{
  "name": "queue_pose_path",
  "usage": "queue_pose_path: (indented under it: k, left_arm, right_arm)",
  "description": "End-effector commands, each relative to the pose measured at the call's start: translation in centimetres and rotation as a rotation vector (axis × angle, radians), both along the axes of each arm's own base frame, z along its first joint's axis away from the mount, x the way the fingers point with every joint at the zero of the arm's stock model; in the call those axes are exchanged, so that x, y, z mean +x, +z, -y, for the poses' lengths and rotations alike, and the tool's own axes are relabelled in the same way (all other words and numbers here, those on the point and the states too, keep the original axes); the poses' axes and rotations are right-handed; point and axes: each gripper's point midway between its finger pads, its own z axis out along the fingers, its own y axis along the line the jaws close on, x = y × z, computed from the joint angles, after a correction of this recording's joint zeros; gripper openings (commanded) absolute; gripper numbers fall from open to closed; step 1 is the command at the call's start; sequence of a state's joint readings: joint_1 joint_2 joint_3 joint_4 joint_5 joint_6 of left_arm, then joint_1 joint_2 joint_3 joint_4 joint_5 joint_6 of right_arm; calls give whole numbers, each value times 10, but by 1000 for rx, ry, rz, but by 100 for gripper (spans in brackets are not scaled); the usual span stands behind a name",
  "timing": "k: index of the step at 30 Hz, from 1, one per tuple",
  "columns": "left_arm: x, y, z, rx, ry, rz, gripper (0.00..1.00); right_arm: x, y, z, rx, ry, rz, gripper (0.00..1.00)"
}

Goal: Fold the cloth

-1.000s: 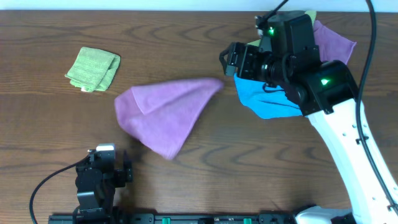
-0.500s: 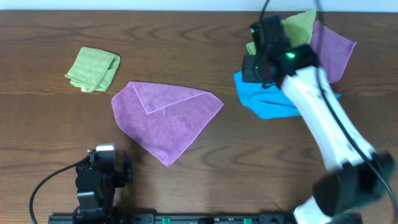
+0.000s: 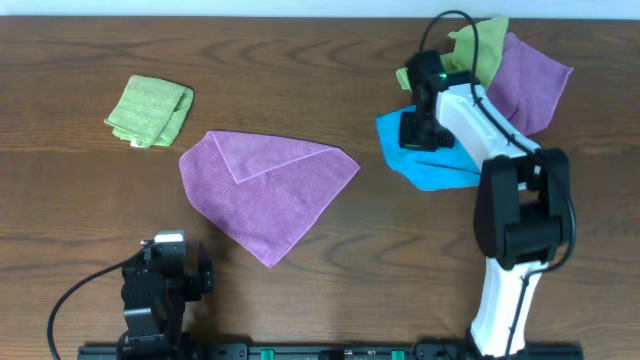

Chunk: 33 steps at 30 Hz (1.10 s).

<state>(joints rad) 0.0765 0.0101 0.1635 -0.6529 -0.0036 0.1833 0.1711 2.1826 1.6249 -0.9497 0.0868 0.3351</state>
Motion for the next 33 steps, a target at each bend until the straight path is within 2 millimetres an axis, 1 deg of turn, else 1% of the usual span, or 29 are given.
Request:
queue_pose_path:
  k: [1,4,5,10,12,13,16,19,21,22,24,25,27,29,30,31,32,33]
  left_arm:
    - [0,-3,0,-5,2,-3,95]
    - [0,-3,0,-5,2,-3,95]
    - [0,-3,0,-5,2,-3,95]
    - [0,-3,0,-5,2,-3,96]
    - [0,-3,0,-5,2,-3,95]
    - [0,-3,0,-5,2,-3,96]
    - [0,-3,0,-5,2,-3,95]
    - [0,-3,0,-5,2,-3,95]
    - [0,-3,0,-5,2,-3,95]
    - [0,-3,0,-5,2,-3,95]
    - [0,-3,0,-5,2,-3,95]
    - [0,-3,0,-5,2,-3,95]
    - [0,-3,0,-5,2,-3,95]
    - [0,-3,0,-5,2,-3,95]
    - [0,-3,0,-5,2,-3,95]
    - [0,-3,0,-5,2,-3,95]
    - [0,-3,0,-5,2,-3,95]
    - [0,-3,0,-5,2,-3,96]
  right_arm:
    - [-9,-23,12,42,-16,-77,1]
    - [-14,-27,35,16,-60,-104,1]
    - [-15,-27,49,-3,-85,-111,1]
    - [-30,-26,101,-26,-206,-160,1]
    - [-36,-25,120,-15,-262,-177,1]
    - [-39,-25,126,-4,-281,-183,1]
    - [-45,-25,134,49,-316,-199,2]
    - [-44,-24,134,73,-305,-197,2]
    - [-40,-19,130,85,-300,-178,1]
    - [-35,-13,127,101,-297,-153,2]
    - [-20,11,120,150,-294,-79,1]
    - [-12,26,118,168,-290,-33,1]
    - [4,66,115,187,-273,81,2]
    - [15,100,114,182,-252,186,2]
    - [19,122,111,182,-231,250,15]
    - [22,140,107,183,-215,302,32]
    - [23,156,101,190,-197,345,35]
    - [24,167,93,201,-168,375,31]
